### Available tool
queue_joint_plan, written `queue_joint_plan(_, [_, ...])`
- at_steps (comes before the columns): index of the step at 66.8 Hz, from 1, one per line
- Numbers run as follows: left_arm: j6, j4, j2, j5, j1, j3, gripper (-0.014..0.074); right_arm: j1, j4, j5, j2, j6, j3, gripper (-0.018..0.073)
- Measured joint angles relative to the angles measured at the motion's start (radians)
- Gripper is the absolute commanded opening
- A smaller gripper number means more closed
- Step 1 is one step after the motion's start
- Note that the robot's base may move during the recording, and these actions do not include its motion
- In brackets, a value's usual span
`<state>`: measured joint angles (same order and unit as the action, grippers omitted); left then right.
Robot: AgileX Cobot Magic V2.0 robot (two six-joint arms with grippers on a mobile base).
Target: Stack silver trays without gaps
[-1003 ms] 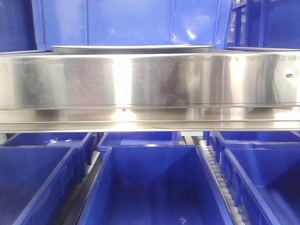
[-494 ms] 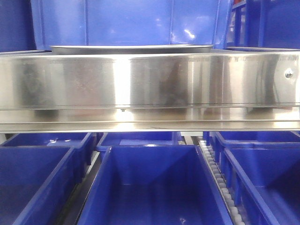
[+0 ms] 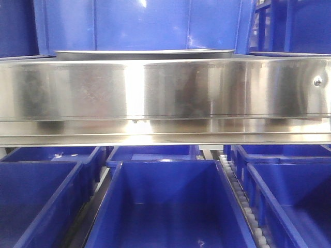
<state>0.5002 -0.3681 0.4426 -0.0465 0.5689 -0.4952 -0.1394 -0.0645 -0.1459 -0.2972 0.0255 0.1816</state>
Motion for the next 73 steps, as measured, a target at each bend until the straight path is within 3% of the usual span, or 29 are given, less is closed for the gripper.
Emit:
queue_joint_plan(9, [0.0,0.0,0.0,0.0,0.0,0.0,-0.0015,0.113,-0.025,0.061,0.138,0.021,-0.107,-0.0016])
queue_joint_plan(15, [0.0,0.0,0.0,0.0,0.0,0.0,-0.0015,0.14,-0.03,0.085,0.234,0.028,-0.159,-0.0016])
queue_joint_plan(50, [0.0,0.0,0.0,-0.001,0.0,0.002,-0.0015,0.148,-0.032,0.239,0.29,0.03,-0.182,-0.0016])
queue_joint_plan(73, [0.0,0.0,0.0,-0.001,0.0,0.002,-0.0015,0.148,-0.032,0.25,0.292,0.03,-0.182,-0.0016])
